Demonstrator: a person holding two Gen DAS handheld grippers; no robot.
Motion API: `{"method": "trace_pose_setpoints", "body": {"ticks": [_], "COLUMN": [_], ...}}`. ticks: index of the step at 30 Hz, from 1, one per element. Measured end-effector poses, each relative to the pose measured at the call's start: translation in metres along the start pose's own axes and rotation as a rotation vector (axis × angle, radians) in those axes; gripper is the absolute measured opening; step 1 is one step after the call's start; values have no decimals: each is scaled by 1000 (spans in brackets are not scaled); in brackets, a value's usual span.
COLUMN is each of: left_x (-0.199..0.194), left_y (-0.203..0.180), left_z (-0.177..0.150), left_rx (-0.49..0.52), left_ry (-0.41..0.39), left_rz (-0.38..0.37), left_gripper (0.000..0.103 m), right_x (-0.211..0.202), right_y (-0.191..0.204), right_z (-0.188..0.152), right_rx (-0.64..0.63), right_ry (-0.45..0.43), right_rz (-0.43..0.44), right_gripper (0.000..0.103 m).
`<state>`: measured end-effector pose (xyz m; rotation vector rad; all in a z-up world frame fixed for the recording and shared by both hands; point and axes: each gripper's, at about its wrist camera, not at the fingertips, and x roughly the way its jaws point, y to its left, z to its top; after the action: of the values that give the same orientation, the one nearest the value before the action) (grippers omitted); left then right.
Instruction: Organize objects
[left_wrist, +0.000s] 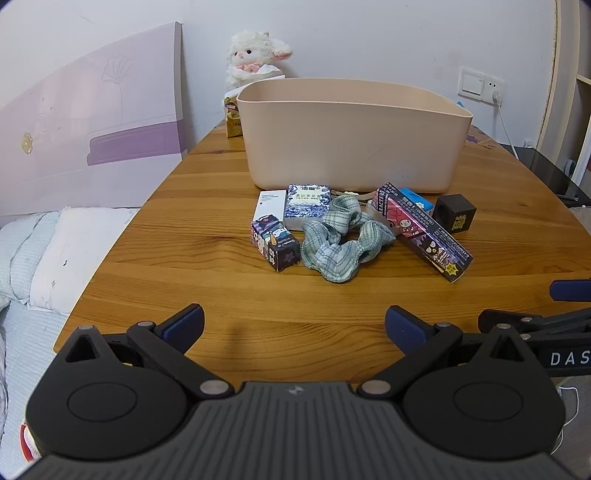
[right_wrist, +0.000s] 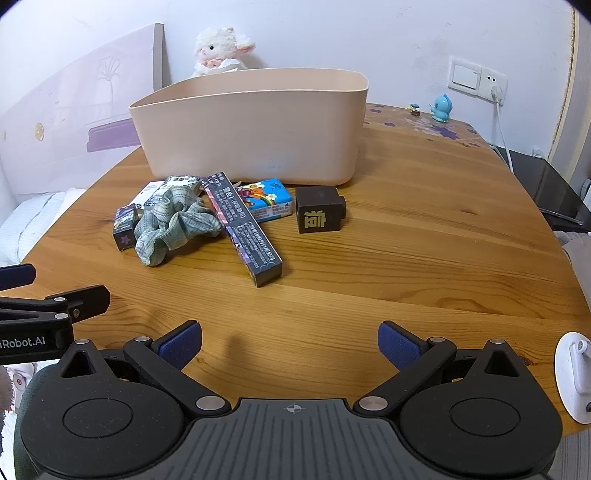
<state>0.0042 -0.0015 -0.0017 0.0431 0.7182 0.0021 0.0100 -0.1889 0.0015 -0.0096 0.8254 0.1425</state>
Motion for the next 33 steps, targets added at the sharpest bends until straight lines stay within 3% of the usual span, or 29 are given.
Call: {"method": "trace_pose_setpoints", "body": {"ticks": [16, 23, 33], "left_x": [14, 25, 62], "left_y": [-2, -7, -18], "left_z": [5, 24, 45], "left_rx": [41, 118, 290], "left_ry": [-30, -105, -94], "left_rz": [-1, 9, -50], "left_gripper": [103, 103, 103], "right_x": [12, 33, 60], "right_y": [3, 3, 1], "right_z": [18, 35, 47], "right_rx": [-87, -116, -147], "right_ry": [-30, -21, 12], "right_rz": [7, 25, 47], "right_gripper": [103, 96, 84]}}
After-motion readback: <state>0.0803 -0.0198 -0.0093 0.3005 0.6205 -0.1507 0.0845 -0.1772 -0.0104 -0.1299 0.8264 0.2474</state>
